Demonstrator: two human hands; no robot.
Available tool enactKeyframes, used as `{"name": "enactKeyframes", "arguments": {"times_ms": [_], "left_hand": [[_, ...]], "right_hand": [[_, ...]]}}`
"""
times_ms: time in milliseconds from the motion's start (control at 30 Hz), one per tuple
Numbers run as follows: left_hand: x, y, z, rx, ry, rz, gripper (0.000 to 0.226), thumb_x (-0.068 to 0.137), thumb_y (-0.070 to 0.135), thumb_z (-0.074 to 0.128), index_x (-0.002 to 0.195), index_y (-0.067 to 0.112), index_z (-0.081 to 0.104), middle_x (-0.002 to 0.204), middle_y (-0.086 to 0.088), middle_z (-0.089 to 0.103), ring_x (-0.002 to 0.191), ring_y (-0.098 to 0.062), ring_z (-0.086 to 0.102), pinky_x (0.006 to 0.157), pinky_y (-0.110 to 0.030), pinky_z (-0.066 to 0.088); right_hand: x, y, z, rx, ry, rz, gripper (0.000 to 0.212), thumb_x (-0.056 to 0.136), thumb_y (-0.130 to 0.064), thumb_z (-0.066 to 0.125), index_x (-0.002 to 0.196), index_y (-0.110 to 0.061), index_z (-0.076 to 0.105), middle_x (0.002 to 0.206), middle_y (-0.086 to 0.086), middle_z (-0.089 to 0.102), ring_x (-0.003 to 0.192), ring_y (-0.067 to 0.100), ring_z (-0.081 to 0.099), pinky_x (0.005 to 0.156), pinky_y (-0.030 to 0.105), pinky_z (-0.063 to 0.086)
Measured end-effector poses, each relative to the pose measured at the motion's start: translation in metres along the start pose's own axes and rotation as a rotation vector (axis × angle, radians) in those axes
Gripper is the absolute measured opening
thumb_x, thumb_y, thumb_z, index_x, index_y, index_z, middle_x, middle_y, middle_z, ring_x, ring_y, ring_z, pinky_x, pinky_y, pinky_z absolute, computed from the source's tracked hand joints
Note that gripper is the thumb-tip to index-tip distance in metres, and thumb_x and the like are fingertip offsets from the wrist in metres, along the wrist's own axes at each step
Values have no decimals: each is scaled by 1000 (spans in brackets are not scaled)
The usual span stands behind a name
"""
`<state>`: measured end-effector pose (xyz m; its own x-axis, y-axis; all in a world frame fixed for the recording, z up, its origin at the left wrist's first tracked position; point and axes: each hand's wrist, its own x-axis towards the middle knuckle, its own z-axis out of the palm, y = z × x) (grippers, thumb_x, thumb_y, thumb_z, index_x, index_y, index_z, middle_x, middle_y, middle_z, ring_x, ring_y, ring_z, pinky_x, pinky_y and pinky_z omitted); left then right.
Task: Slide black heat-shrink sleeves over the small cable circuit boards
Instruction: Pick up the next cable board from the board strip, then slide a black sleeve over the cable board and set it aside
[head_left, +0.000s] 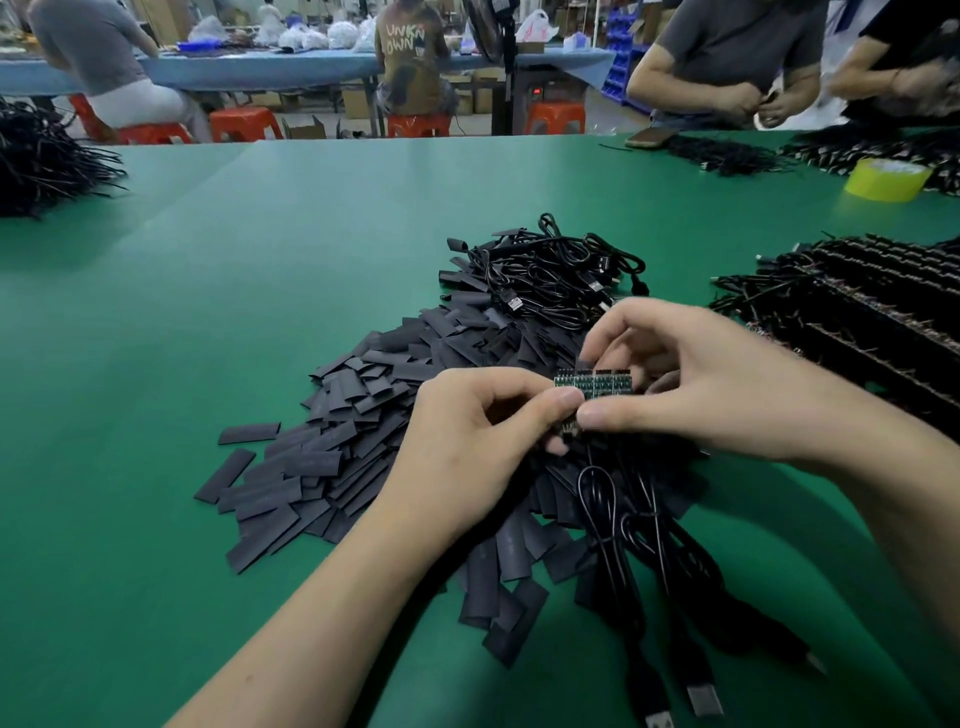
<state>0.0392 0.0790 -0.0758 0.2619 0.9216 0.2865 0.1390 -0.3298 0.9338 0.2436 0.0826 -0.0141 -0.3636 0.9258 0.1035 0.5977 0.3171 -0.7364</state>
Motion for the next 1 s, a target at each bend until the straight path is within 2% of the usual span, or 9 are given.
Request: {"name": "enactKeyframes", "arguments": {"times_ms": [133, 267, 400, 533, 667, 700, 833, 933, 1000], "left_hand": [[2, -4, 1, -69, 81, -19, 13, 94, 28, 73, 87, 20, 80, 75, -4, 77, 70, -18, 76, 73, -37, 63], [2, -5, 1, -122, 126, -34, 15, 95, 28, 72, 88, 19, 81, 78, -6, 77, 75, -24, 76, 80, -48, 61], [2, -4, 3, -137, 125, -52, 15, 97, 23, 70, 88, 17, 80, 77, -7, 78, 74, -22, 75, 73, -35, 63], [2, 1, 7, -210, 96, -46, 14, 96, 15, 70, 88, 11, 80, 78, -8, 77, 68, -13, 71, 65, -22, 56], [1, 6, 7, -294, 44, -80, 15, 88, 22, 75, 89, 8, 78, 79, -10, 74, 70, -15, 64, 66, -27, 52], [0, 7, 7, -318, 31, -95, 17, 86, 23, 75, 90, 7, 78, 79, -10, 73, 70, -16, 64, 66, -27, 52], [-2, 11, 6, -453, 11, -151, 12, 91, 12, 72, 95, 1, 76, 79, -14, 73, 66, -18, 71, 60, -24, 58], [-2, 11, 8, -457, 25, -163, 13, 91, 9, 71, 98, -2, 74, 81, -14, 73, 69, -20, 73, 60, -24, 58], [-3, 11, 8, -426, 9, -156, 11, 92, 9, 70, 97, 0, 75, 80, -12, 75, 70, -18, 73, 61, -23, 57]], "right_hand": [[-11, 1, -14, -102, 74, -7, 58, 55, -80, 72, 93, -38, 63, 90, -15, 73, 77, 7, 71, 76, 38, 59], [-16, -4, -15, -371, -13, 41, 43, 63, -65, 78, 92, -37, 61, 78, -21, 71, 69, -1, 66, 65, 19, 49], [-21, -16, -14, -490, -6, 44, 21, 78, -45, 78, 74, -30, 64, 63, -15, 65, 55, 2, 57, 63, 19, 45], [-41, -45, -17, -508, 26, -37, 33, 71, -68, 61, 77, -36, 64, 68, -18, 64, 60, 4, 60, 59, 25, 49], [-46, -64, -1, -350, -234, -26, 44, 67, -81, 54, 88, -45, 69, 77, -21, 69, 67, 0, 64, 67, 23, 52], [-44, -62, -3, -293, -213, -23, 44, 68, -81, 56, 87, -43, 71, 76, -18, 70, 66, 0, 65, 65, 22, 52], [-28, -37, -19, -278, 337, 29, 54, 71, -86, 55, 82, -34, 66, 77, -17, 68, 65, 2, 61, 58, 24, 46], [-17, -17, -5, -183, 161, 107, 50, 70, -75, 54, 86, -29, 70, 79, -9, 71, 66, 6, 64, 65, 36, 53], [-15, -9, 10, 11, 76, 76, 38, 81, -57, 62, 85, -21, 73, 71, -1, 72, 57, 8, 61, 59, 32, 50]]}}
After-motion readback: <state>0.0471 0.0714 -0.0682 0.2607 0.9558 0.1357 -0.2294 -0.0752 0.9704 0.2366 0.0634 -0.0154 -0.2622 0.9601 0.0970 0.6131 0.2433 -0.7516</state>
